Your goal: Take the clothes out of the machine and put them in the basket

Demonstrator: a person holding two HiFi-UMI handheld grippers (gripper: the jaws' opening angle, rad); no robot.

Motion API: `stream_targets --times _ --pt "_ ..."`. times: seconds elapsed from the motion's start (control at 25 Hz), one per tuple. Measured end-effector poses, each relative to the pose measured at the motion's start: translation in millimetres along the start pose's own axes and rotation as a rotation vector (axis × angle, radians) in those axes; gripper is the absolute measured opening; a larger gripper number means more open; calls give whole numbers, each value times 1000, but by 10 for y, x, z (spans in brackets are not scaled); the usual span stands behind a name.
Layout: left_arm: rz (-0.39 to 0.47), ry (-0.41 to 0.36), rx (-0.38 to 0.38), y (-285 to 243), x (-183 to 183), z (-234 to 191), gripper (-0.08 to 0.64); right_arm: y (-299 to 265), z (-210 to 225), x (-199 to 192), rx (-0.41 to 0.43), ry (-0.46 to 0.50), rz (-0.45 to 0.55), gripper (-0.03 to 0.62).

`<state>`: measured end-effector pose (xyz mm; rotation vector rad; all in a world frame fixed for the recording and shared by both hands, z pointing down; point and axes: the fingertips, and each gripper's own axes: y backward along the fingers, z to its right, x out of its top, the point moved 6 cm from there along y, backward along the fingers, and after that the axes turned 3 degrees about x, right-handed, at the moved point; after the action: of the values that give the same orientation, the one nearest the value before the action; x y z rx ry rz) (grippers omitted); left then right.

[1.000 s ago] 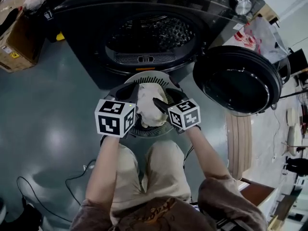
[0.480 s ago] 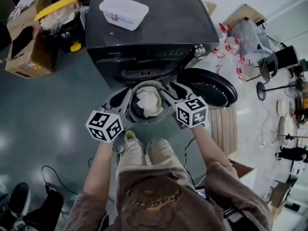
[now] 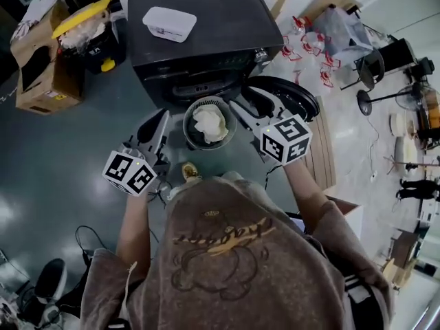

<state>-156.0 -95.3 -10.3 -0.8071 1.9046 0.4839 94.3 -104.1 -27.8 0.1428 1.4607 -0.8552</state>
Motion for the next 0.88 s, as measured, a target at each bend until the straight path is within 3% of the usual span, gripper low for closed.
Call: stream_targets --times 0.28,0.36,0.44,0.52,0.64,0.88 --pt "-111 -163 -76 -185 349 373 5 415 -88 159 25 27 86 213" --pt "-96 -215 -76 -251 387 469 5 470 -37 171 53 39 104 161" --pt "-74 -251 -64 -330 368 539 5 482 52 173 86 35 128 60" --pt "-56 -256 -53 -417 308 574 5 448 131 170 122 50 144 -3" --pt "-41 -254 -30 -524 219 577 5 365 211 141 172 93 162 -3" --pt "-28 -232 17 -663 94 575 5 328 471 48 163 36 205 -3"
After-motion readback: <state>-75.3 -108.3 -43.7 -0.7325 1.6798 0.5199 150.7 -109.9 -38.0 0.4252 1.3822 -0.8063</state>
